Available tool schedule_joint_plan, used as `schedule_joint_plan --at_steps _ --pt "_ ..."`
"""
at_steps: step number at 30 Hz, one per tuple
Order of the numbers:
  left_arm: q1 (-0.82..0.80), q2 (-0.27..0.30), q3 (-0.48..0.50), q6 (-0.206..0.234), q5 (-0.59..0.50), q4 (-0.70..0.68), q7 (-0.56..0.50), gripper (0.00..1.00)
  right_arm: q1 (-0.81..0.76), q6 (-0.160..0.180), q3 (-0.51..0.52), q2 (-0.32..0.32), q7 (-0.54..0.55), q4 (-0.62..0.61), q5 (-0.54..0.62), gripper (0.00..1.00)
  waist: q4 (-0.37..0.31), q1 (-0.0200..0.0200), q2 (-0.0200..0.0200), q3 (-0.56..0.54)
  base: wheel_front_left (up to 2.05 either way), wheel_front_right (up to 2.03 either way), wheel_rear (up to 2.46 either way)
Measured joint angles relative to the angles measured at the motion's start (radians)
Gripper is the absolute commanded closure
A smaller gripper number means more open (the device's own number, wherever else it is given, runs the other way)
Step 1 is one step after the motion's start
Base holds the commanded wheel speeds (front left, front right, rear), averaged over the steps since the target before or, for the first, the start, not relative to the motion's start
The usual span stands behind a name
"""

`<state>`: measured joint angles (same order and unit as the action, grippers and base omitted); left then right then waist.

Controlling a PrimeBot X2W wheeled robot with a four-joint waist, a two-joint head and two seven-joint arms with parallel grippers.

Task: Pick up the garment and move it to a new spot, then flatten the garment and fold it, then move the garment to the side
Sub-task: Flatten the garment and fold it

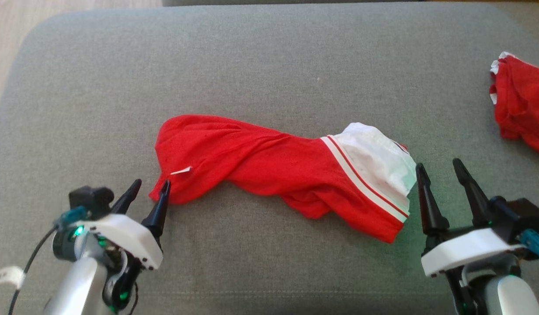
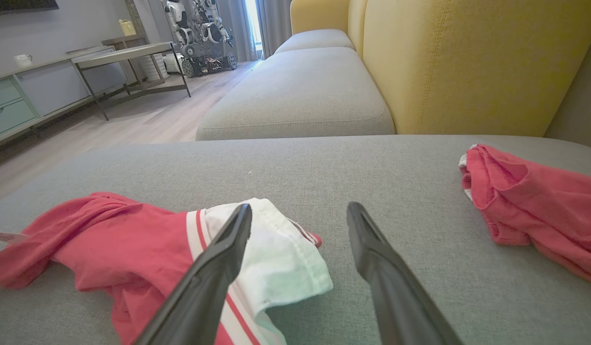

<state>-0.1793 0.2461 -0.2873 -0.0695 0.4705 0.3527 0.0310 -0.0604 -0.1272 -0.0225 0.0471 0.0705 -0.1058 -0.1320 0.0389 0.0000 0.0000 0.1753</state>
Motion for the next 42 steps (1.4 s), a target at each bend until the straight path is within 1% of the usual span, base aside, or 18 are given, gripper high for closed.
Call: schedule_joint_plan --at_steps 2,5,11,14,15,16,17,18,19,20,26,29,31,38,39,40,42 --pt "-0.033 0.001 -0.013 -0.019 0.008 0.053 -0.007 0.0 0.013 0.0 -0.004 0.0 0.0 0.002 0.0 0.0 -0.004 0.0 0.0 0.008 0.0 0.0 0.0" --pt "-0.078 0.001 -0.035 -0.036 0.008 0.121 -0.012 0.0 0.026 0.0 -0.005 0.0 0.0 0.006 0.0 0.0 -0.011 0.0 0.0 0.019 0.0 0.0 0.0" --pt "-0.14 0.001 -0.08 -0.052 0.024 0.227 -0.009 0.0 0.029 0.0 -0.005 0.0 -0.002 0.012 -0.007 0.0 -0.023 0.0 0.0 0.037 0.0 0.0 0.0" --pt "-0.171 0.0 -0.102 -0.055 0.04 0.276 0.014 0.0 0.03 0.0 -0.005 0.0 -0.003 0.018 -0.007 0.0 -0.028 0.0 0.0 0.044 0.0 0.0 0.0" --pt "-0.179 0.0 -0.109 -0.055 0.044 0.287 0.015 0.05 0.031 0.0 -0.006 0.0 -0.003 0.02 -0.007 0.0 -0.028 0.0 0.0 0.044 0.0 0.0 0.0" --pt "-0.185 0.0 -0.117 -0.055 0.045 0.296 0.02 0.18 0.032 0.0 -0.006 0.0 -0.003 0.022 -0.007 0.0 -0.028 0.0 0.0 0.044 0.0 0.0 0.0" --pt "-0.19 0.0 -0.123 -0.055 0.047 0.303 0.025 0.18 0.032 0.0 -0.006 0.0 -0.003 0.022 -0.008 0.0 -0.028 0.0 0.0 0.044 0.0 0.0 0.0" --pt "-0.195 0.0 -0.128 -0.055 0.051 0.308 0.026 0.44 0.032 0.0 -0.006 0.0 -0.003 0.023 -0.009 0.0 -0.028 0.0 0.0 0.044 0.0 0.0 0.0" --pt "-0.199 0.001 -0.136 -0.055 0.052 0.314 0.033 0.66 0.032 0.0 -0.005 0.0 -0.003 0.023 -0.011 0.0 -0.027 0.0 0.0 0.044 0.0 0.0 0.0" --pt "-0.201 0.001 -0.147 -0.055 0.052 0.318 0.041 1.0 0.033 0.0 -0.005 0.0 -0.003 0.023 -0.011 0.0 -0.027 0.0 0.0 0.044 0.0 0.0 0.0" --pt "-0.21 0.015 -0.183 -0.055 0.038 0.33 0.117 1.0 0.034 0.0 -0.005 0.0 -0.002 0.031 -0.011 0.0 -0.024 0.0 0.0 0.039 0.0 0.0 0.0" --pt "-0.22 0.025 -0.184 -0.053 0.022 0.325 0.148 1.0 0.034 0.0 0.002 0.0 0.002 0.037 -0.011 0.0 -0.021 0.0 0.0 0.036 0.0 0.0 0.0" --pt "-0.22 0.033 -0.183 -0.043 0.016 0.303 0.163 1.0 0.034 0.0 0.01 0.0 0.011 0.04 -0.011 0.0 -0.019 0.0 0.0 0.034 0.0 0.0 0.0" --pt "-0.205 0.061 -0.181 -0.008 0.015 0.169 0.162 1.0 0.028 0.0 0.038 0.0 0.069 0.05 -0.004 0.0 -0.01 0.0 0.0 0.024 0.0 0.0 0.0" --pt "-0.199 0.067 -0.18 -0.007 0.015 0.149 0.153 0.99 0.027 0.0 0.04 0.0 0.084 0.055 0.002 0.0 -0.009 0.0 0.0 0.023 0.0 0.0 0.0" --pt "-0.199 0.067 -0.18 -0.007 0.015 0.149 0.153 0.95 0.027 0.0 0.04 0.0 0.084 0.055 0.002 0.0 -0.009 0.0 0.0 0.023 0.0 0.0 0.0" --pt "-0.181 0.075 -0.18 0.009 0.015 0.111 0.139 0.94 0.024 0.0 0.04 0.0 0.114 0.064 0.012 0.0 -0.007 0.0 0.0 0.023 0.0 0.0 0.0"
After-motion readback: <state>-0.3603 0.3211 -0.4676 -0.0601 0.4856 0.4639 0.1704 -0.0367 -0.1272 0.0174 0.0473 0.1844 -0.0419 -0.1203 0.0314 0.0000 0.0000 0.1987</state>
